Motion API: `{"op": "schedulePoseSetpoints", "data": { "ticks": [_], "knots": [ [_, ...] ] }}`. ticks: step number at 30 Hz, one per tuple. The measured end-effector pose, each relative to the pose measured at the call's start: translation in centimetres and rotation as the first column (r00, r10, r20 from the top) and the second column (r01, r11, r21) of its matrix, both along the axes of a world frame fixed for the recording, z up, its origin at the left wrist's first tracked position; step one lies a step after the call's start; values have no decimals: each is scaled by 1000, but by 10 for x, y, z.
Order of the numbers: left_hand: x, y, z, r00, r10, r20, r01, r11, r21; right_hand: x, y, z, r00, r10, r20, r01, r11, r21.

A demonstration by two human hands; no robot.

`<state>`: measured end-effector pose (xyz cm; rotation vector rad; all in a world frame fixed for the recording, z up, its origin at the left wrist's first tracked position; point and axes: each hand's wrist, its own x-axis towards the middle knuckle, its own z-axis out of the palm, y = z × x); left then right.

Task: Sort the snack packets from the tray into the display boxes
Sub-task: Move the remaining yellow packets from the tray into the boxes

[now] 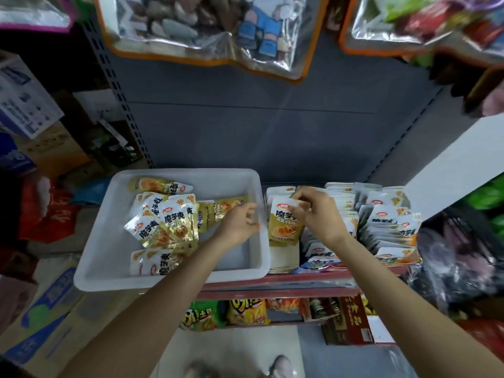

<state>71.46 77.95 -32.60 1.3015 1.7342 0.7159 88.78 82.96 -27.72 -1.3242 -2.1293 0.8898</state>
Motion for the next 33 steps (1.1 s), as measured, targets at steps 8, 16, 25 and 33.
{"op": "schedulePoseSetpoints", "data": {
  "ticks": [8, 16, 25, 33],
  "knots": [
    [2, -1, -10, 998, -5, -56, 6, 1000, 12, 3, -7, -19, 803, 269, 532, -343, 938, 43],
    [-2, 1, -14, 999, 1, -32, 0, 1000, 29, -6, -3, -8, 887, 260, 382, -296, 954, 37],
    [-52, -21, -27, 964, 142, -223, -136, 990, 44, -92, -19, -26, 915, 283, 288, -310, 949, 54],
    [-130, -58, -48, 669, -169, -724, -9, 972, -235, -159, 5, -94, 746, 265, 611, -173, 963, -207]
  ]
}}
